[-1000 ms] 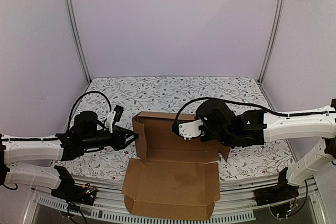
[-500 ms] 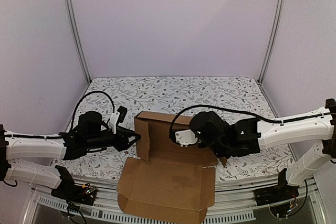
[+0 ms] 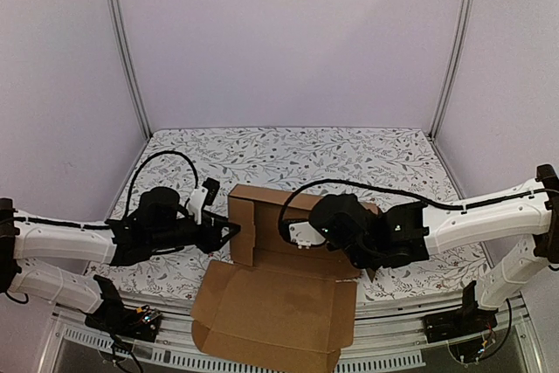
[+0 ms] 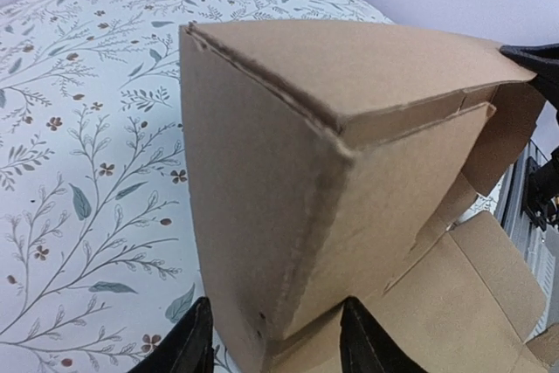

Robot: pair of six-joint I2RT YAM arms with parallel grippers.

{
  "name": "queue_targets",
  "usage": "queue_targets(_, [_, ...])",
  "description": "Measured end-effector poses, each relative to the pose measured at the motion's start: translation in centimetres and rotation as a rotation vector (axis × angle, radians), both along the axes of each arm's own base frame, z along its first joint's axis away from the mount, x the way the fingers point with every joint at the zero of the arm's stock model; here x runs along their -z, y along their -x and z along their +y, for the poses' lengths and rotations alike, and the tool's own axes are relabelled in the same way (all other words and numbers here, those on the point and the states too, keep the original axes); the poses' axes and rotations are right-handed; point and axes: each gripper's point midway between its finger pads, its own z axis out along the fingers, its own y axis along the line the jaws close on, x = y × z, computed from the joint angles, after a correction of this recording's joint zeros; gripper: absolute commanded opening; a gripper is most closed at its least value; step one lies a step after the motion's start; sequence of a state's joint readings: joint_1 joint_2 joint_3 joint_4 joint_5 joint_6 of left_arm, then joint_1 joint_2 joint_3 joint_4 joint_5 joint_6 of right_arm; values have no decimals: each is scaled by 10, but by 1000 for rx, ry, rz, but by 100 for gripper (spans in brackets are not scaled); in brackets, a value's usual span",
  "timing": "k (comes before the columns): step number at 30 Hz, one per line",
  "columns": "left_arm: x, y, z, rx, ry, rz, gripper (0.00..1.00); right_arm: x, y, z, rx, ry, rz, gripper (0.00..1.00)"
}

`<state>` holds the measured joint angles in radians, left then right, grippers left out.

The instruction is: Fold the paper box

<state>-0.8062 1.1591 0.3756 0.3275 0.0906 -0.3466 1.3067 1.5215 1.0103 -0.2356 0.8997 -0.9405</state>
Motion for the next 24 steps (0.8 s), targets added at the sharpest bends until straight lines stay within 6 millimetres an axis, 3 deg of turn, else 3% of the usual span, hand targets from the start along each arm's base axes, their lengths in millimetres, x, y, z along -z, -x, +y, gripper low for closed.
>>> queue_targets(8, [-2,-5,1,-87,-43,-68,49,2,0,1,22,-4,-11,0])
queue_targets(12, [0,-9,-1,-116,-63,-89,44,1,2,3,26,-8,-16,0])
queue_targets(24, [4,-20,0,-180,-114,-135,6,-1,6,4,36,-15,-29,0])
